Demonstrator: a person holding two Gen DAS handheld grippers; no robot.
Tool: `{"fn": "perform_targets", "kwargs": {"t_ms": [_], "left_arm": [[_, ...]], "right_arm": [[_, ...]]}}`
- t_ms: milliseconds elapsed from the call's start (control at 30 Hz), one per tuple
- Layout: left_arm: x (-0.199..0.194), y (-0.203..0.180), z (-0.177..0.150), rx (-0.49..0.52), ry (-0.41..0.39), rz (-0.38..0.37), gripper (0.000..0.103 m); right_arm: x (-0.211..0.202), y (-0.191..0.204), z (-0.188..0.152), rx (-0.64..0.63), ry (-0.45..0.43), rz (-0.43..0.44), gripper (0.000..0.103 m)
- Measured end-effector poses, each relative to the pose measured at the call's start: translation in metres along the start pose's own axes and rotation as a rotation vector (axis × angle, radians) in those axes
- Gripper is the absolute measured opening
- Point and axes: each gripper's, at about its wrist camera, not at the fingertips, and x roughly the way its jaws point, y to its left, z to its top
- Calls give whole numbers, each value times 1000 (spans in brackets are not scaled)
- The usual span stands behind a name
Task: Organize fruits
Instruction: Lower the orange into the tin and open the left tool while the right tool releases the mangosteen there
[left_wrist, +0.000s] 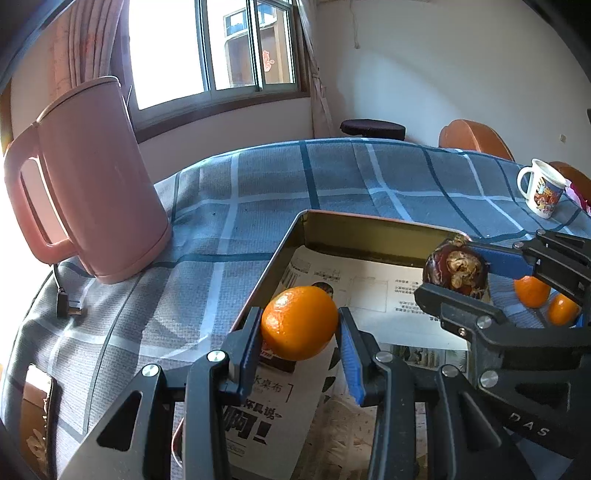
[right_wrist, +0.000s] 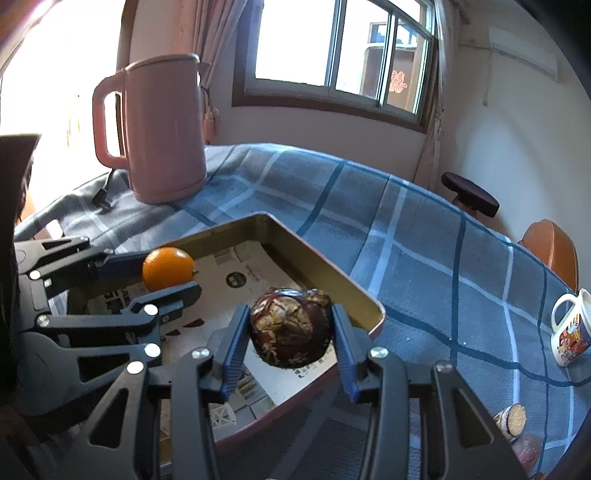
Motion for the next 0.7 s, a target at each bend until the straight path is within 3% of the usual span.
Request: {"fn": "perform_targets", "kwargs": {"t_ms": [400, 567, 700], "left_arm": [[1, 0, 0, -3, 8, 1, 41], [-2, 4, -2, -24, 10, 1, 42], [-10, 4, -4, -31, 6, 19, 44]], "right_arm": [[4, 1, -3, -17, 16, 0, 48], [1, 5, -5, -40, 2, -18, 59], [-6, 1, -6, -25, -17, -25, 76]]}}
